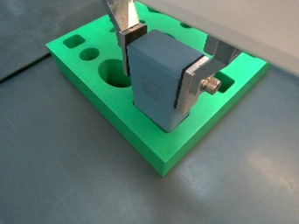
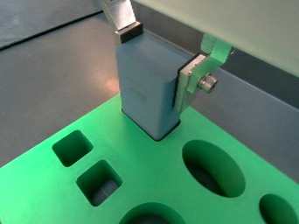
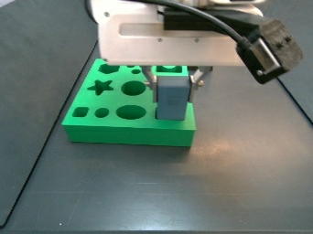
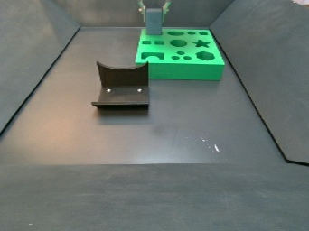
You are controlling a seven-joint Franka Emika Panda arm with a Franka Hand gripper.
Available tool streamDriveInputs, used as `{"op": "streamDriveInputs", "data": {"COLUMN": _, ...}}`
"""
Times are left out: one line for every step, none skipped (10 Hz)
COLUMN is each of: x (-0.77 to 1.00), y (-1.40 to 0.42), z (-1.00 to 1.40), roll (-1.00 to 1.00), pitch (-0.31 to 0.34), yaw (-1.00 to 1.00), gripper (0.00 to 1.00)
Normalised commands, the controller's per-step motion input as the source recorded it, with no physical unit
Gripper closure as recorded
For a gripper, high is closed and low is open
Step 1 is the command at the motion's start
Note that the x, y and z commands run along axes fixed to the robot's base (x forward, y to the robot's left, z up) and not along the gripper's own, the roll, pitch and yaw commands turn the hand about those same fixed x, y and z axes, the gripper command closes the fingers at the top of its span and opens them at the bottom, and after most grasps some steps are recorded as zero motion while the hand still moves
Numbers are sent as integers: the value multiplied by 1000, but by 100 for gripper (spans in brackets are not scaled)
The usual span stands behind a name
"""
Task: Insert the rectangle object.
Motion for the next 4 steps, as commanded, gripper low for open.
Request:
{"op": "streamDriveInputs", "data": {"x": 451, "y": 0, "z": -240, "roll": 11, "pitch": 50, "yaw": -169, "gripper": 100}}
{"op": "streamDriveInputs", "data": {"x": 449, "y": 0, "z": -126, "roll": 27, "pitch": 69, "yaw": -111, "gripper": 100}}
{"op": "streamDriveInputs", "data": {"x": 97, "y": 20, "z": -31, "roll": -46, "pitch": 0, "yaw": -37, "gripper": 100}}
{"op": "streamDriveInputs", "data": {"x": 0, "y": 0, "z": 0, "roll": 0, "pitch": 0, "yaw": 0, "gripper": 100}}
